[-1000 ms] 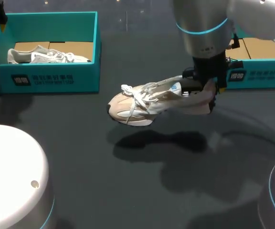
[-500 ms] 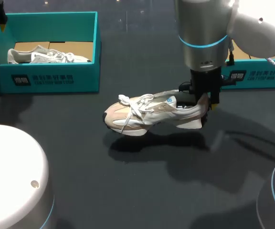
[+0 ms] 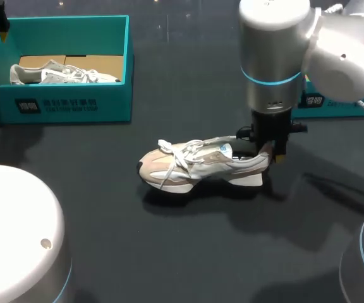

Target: Take the shoe out of the shoebox, open the shoe tongue, remove and reinsert the insole, then place the shoe into the shoebox

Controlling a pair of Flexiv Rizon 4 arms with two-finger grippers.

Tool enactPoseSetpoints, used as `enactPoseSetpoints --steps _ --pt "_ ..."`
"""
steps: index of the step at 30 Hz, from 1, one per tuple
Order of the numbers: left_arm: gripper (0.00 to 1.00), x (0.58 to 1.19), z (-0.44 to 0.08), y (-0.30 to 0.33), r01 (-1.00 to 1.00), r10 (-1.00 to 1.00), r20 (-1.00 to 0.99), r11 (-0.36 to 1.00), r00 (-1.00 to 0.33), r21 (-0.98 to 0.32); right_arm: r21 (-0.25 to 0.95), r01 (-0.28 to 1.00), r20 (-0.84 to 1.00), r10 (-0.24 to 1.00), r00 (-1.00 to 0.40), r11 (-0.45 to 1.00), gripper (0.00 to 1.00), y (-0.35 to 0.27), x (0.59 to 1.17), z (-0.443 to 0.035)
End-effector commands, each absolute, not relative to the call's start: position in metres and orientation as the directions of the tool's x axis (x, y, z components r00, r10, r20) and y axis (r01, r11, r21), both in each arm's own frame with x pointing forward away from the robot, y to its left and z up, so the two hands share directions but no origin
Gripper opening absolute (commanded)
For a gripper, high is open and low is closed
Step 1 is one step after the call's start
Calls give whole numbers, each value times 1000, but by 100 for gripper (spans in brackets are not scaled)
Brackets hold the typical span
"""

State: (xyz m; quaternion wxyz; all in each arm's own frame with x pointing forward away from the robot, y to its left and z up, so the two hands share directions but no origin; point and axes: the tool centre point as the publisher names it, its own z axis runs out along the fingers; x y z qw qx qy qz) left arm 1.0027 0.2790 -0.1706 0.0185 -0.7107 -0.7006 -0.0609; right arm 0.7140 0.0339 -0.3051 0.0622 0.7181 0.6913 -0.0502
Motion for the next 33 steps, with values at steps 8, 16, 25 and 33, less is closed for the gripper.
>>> enactPoseSetpoints --steps 8,16,25,33 --pt "100 1002 -171 279 998 993 115 -19 11 61 2 1000 -177 984 -6 6 0 50 711 -338" --pt "100 1002 -171 279 998 993 115 -19 11 61 0 1000 -162 987 -11 11 0 58 710 -352" --pt "100 1002 -171 279 998 993 115 -19 11 61 -2 1000 -147 989 -1 1 0 58 708 -370" --pt "100 1002 -171 279 998 993 115 -19 11 61 -12 1000 -147 989 16 -18 0 57 707 -380"
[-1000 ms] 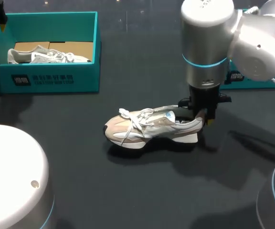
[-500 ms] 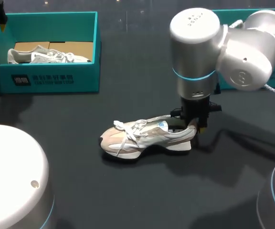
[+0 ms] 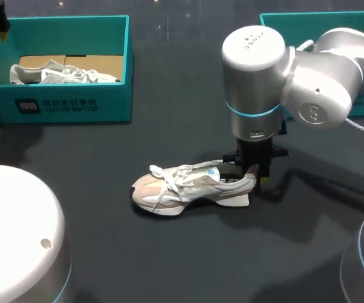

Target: Take the shoe out of the shoebox, open the shoe tongue, remove and reinsert the insole, then place the shoe into the shoebox

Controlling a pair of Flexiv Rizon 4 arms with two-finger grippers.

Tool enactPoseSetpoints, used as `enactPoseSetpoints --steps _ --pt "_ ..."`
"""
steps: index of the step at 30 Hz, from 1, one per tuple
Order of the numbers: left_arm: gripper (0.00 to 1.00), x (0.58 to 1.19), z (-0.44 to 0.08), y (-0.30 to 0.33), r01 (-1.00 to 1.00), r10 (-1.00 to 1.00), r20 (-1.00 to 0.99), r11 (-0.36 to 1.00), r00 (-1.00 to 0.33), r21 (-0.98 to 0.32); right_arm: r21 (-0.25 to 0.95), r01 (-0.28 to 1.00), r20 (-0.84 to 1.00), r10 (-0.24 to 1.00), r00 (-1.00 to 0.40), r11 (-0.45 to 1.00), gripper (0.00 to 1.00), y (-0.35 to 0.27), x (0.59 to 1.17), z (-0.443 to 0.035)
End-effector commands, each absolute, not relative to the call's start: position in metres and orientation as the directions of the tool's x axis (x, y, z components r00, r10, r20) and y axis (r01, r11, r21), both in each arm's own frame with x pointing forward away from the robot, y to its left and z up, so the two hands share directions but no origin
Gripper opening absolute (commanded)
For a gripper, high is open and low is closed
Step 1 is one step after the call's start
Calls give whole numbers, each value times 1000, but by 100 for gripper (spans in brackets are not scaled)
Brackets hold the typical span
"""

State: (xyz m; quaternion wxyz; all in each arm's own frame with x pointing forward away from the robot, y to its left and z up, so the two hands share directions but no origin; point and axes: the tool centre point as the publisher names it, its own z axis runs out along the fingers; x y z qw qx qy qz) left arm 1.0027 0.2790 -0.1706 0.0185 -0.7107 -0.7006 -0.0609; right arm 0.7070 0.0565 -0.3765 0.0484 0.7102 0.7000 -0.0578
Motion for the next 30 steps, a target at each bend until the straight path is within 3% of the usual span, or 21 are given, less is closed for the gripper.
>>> enactPoseSetpoints --steps 1,14,15,16,18,25,30 --pt "100 1002 -171 279 998 993 115 -19 11 61 -13 1000 -149 989 20 -22 0 56 707 -381" --pt "100 1002 -171 279 998 993 115 -19 11 61 -55 998 -142 989 36 -44 0 55 702 -394" --pt "100 1002 -171 279 998 993 115 -19 11 61 -56 997 -142 989 37 -45 16 56 702 -394" --pt "100 1002 -171 279 998 993 115 -19 11 61 -57 997 -142 989 37 -45 20 56 702 -394" --pt "100 1002 -171 279 998 993 115 -19 11 61 -59 997 -141 989 38 -47 39 56 702 -394" --pt "100 1002 -171 279 998 993 115 -19 11 61 -61 997 -146 988 43 -52 51 60 700 -381" --pt "100 1002 -171 279 998 993 115 -19 11 61 -42 998 -112 993 36 -40 100 62 698 -359"
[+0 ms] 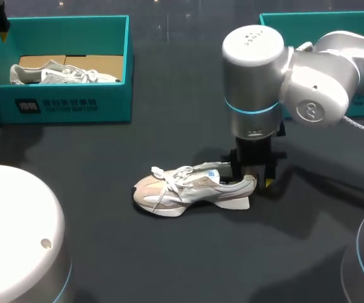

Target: Take the shoe out of the shoebox, open the shoe tongue, remove and reinsert the insole, then place the shoe into the shoebox

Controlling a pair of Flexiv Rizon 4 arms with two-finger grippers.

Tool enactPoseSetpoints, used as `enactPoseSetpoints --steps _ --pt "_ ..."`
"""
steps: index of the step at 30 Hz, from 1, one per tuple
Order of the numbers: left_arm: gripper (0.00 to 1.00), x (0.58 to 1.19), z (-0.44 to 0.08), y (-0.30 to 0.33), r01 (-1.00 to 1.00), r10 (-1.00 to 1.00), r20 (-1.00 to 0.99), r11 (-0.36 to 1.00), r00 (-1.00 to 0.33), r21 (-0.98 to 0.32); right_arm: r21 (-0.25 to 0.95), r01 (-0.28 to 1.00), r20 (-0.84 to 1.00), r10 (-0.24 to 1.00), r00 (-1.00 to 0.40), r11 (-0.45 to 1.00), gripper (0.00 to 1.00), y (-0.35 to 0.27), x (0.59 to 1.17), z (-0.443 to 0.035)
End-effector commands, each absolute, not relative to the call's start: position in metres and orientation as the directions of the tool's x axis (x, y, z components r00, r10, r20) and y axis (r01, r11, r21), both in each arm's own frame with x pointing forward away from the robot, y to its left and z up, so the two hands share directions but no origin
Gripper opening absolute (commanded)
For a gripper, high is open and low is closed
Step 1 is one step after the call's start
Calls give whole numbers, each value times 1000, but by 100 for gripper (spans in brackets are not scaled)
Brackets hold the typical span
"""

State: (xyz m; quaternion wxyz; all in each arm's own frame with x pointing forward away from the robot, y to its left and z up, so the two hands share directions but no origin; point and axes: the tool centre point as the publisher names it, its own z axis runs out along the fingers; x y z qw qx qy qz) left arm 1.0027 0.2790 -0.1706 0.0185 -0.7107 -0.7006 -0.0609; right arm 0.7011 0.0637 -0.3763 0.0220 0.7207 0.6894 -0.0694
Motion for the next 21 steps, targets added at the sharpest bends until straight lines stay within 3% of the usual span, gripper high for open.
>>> enactPoseSetpoints --steps 1,8,10,12,13,21 --pt "100 1002 -171 279 998 993 115 -19 11 61 -47 998 -107 994 34 -40 100 62 698 -354" --pt "100 1002 -171 279 998 993 115 -19 11 61 -32 996 63 995 -81 83 100 56 701 -312" --pt "100 1002 -171 279 998 993 115 -19 11 61 35 980 159 967 -201 198 100 56 703 -300" --pt "100 1002 -171 279 998 993 115 -19 11 61 203 883 320 823 -469 424 100 57 704 -290" --pt "100 1002 -171 279 998 993 115 -19 11 61 191 856 322 793 -517 481 100 57 703 -287" --pt "100 1002 -171 279 998 993 115 -19 11 61 191 856 322 793 -517 481 100 57 703 -287"
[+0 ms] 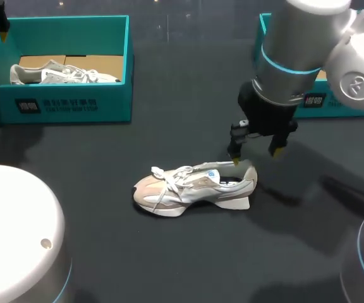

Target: Take the shoe out of the shoebox, open the shoe tongue, remove and reinsert the insole, then place the shoe into the shoebox

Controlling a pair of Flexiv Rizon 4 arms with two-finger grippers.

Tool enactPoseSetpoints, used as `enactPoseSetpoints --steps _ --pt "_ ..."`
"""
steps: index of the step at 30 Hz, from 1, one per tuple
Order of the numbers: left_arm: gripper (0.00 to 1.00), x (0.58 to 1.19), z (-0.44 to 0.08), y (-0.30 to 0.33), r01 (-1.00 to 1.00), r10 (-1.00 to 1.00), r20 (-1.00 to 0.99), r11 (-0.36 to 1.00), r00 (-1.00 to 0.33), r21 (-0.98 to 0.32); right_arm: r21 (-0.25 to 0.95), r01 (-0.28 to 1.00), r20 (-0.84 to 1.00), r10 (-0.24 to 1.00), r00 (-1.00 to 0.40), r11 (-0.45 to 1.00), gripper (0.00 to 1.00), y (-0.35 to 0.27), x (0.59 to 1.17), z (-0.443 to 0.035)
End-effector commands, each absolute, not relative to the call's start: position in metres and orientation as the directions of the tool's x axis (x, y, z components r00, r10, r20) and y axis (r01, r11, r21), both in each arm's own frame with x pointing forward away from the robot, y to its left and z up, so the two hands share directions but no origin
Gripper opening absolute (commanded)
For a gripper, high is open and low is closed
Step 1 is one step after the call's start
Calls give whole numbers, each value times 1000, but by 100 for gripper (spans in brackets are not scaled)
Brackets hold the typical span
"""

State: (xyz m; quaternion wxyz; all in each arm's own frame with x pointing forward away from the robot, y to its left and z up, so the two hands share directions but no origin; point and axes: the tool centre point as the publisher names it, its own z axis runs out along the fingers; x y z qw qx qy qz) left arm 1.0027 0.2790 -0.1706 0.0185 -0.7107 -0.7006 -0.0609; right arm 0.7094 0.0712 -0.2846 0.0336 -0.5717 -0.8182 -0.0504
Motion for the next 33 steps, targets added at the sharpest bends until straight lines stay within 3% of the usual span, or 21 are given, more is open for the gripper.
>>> enactPoseSetpoints --steps 1,3,6,8,12,23,27,33 --pt "100 1002 -171 279 998 993 115 -19 11 61 191 856 322 793 -517 481 100 57 703 -287" --pt "100 1002 -171 279 998 993 115 -19 11 61 191 856 322 793 -517 481 100 57 703 -287" --pt "100 1002 -171 279 998 993 115 -19 11 61 453 705 410 574 -709 546 100 42 697 -284" --pt "100 1002 -171 279 998 993 115 -19 11 61 524 642 412 493 -766 560 100 31 696 -286" --pt "100 1002 -171 279 998 993 115 -19 11 61 689 387 392 133 -910 613 100 26 691 -291" --pt "100 1002 -171 279 998 993 115 -19 11 61 689 387 392 133 -910 613 100 26 691 -291" --pt "100 1002 -171 279 998 993 115 -19 11 61 762 254 261 76 -962 595 100 10 692 -300" --pt "100 1002 -171 279 998 993 115 -19 11 61 798 163 159 57 -986 580 100 -9 698 -330"
